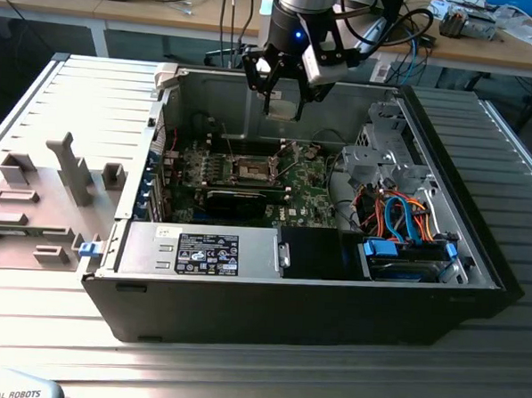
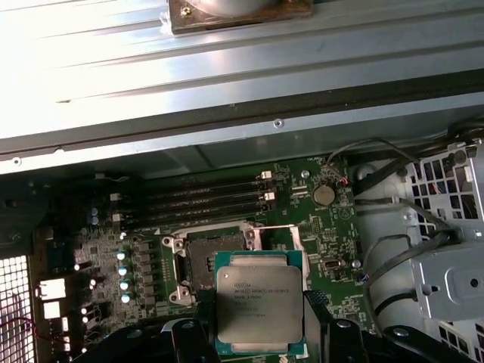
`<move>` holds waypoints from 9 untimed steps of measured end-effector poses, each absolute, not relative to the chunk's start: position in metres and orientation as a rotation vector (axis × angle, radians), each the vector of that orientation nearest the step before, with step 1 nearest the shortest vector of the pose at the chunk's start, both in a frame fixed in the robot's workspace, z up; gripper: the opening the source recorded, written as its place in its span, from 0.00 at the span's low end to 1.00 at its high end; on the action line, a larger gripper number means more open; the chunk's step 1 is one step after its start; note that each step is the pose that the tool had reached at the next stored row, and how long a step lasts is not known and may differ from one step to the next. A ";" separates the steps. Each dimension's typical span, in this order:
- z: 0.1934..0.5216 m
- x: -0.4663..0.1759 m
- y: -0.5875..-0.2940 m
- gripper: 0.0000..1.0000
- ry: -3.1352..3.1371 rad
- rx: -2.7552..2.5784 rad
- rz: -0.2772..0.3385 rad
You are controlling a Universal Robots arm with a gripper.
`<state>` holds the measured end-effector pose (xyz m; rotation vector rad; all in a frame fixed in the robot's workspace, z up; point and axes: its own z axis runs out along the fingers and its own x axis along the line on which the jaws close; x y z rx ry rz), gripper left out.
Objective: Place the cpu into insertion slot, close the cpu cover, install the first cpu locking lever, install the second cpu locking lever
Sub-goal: 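Place the cpu into insertion slot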
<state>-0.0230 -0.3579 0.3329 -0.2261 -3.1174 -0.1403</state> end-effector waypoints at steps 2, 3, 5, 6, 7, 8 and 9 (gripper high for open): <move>0.333 -0.023 -0.358 0.54 -3.117 -0.233 -0.140; 0.333 -0.023 -0.358 0.54 -3.117 -0.237 -0.140; 0.333 -0.023 -0.358 0.54 -3.117 -0.243 -0.140; 0.333 -0.023 -0.358 0.54 -3.116 -0.246 -0.140; 0.333 -0.023 -0.358 0.54 -3.116 -0.250 -0.141; 0.333 -0.023 -0.358 0.54 -3.116 -0.253 -0.141; 0.333 -0.023 -0.358 0.54 -3.116 -0.258 -0.141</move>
